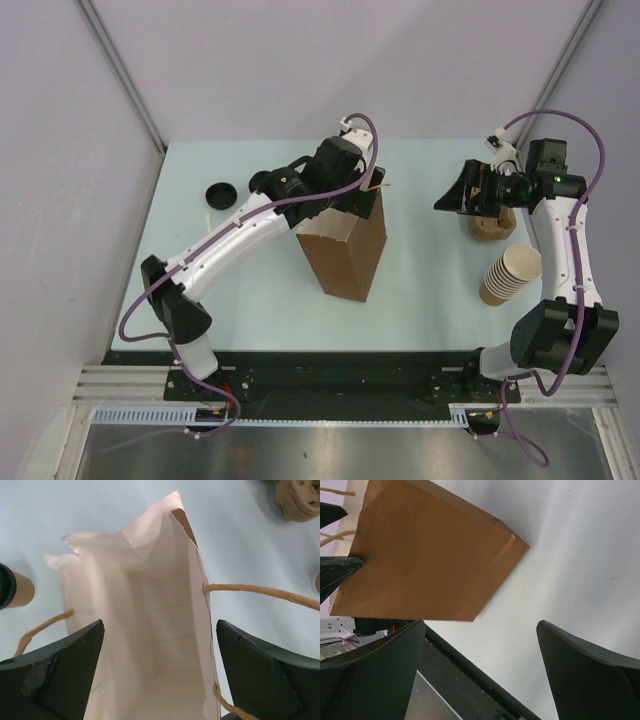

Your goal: Pack the takeout coffee

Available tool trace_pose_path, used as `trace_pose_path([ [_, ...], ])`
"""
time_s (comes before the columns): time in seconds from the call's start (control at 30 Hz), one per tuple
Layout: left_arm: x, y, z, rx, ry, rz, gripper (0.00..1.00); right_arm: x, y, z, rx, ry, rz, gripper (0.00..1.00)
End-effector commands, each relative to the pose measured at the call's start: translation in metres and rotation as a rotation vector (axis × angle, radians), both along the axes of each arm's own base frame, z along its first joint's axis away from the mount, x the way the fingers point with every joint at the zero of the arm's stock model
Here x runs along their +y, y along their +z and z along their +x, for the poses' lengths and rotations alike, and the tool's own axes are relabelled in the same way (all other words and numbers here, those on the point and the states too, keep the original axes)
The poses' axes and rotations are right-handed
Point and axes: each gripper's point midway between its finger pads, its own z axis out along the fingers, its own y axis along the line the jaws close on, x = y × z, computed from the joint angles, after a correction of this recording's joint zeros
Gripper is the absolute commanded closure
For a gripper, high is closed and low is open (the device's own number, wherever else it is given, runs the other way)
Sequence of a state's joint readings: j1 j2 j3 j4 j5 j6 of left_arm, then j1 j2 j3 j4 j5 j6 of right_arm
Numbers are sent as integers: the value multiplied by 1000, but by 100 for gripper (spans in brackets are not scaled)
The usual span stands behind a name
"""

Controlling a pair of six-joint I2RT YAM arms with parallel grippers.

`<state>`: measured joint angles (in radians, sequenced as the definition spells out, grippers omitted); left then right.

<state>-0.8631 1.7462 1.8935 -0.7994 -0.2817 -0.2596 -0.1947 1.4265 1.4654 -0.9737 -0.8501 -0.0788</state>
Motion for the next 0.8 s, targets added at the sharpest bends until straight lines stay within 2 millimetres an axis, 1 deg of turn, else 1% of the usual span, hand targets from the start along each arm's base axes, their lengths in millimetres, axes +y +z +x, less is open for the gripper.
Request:
trace_pose_path([
  [0.0,-8,74,-30,-125,-158,-93,0,-1,12,-3,-51,-3,0,0],
  [0.03,-8,76,-33,-139,-177,-76,1,-1,13,-3,-53,-4,2,0],
  [0.1,-11,69,-37,-127,-187,-55,0,-2,15,-3,-58,-7,7,0],
  [0.13,-13,54,-38,-90,-192,-27,0,-2,16,-3,-60,-9,9,0],
  [0.17,-14,46,-39,-70,-193,-16,1,-3,17,-3,-60,-12,12,0],
  [0.2,-15,31,-40,-43,-199,5,1,-3,18,-4,-62,-12,15,0],
  [0.23,-14,24,-40,-31,-197,17,3,-4,19,-5,-66,-16,15,0],
  [0.27,-16,15,-39,-16,-200,32,12,-4,20,-5,-68,-15,17,0],
  [0.3,-17,8,-40,1,-208,41,16,-4,21,-7,-71,-13,17,0],
  [0.33,-18,4,-40,9,-212,47,27,-3,22,-9,-74,-6,20,0],
  [0.37,-20,1,-40,14,-218,53,32,-2,22,-10,-75,-1,18,0],
  [0.4,-21,1,-41,18,-227,52,37,-3,23,-11,-77,-1,16,0],
  [0.43,-21,4,-42,13,-237,50,47,-3,22,-11,-77,-2,12,0],
  [0.47,-21,6,-42,9,-245,47,52,-4,21,-11,-72,-3,12,0],
  [0.5,-23,16,-43,-3,-263,24,58,-4,21,-11,-71,-4,11,0],
  [0.53,-23,22,-43,-14,-277,16,70,-4,20,-10,-69,-3,13,0],
  [0.6,-19,37,-39,-32,-294,-15,81,-3,21,-9,-70,-3,18,0],
  [0.63,-19,43,-39,-34,-314,-34,92,-4,20,-9,-65,-3,22,0],
  [0.67,-12,48,-30,-40,-299,-43,98,-4,20,-8,-67,-5,23,0],
  [0.7,-13,59,-29,-58,-341,-60,100,-4,19,-8,-64,-4,25,0],
  [0.73,-3,65,-17,-65,-333,-72,100,-4,20,-7,-66,-3,26,1],
  [0.77,1,70,-11,-72,-339,-80,100,-4,19,-7,-63,-4,27,0],
])
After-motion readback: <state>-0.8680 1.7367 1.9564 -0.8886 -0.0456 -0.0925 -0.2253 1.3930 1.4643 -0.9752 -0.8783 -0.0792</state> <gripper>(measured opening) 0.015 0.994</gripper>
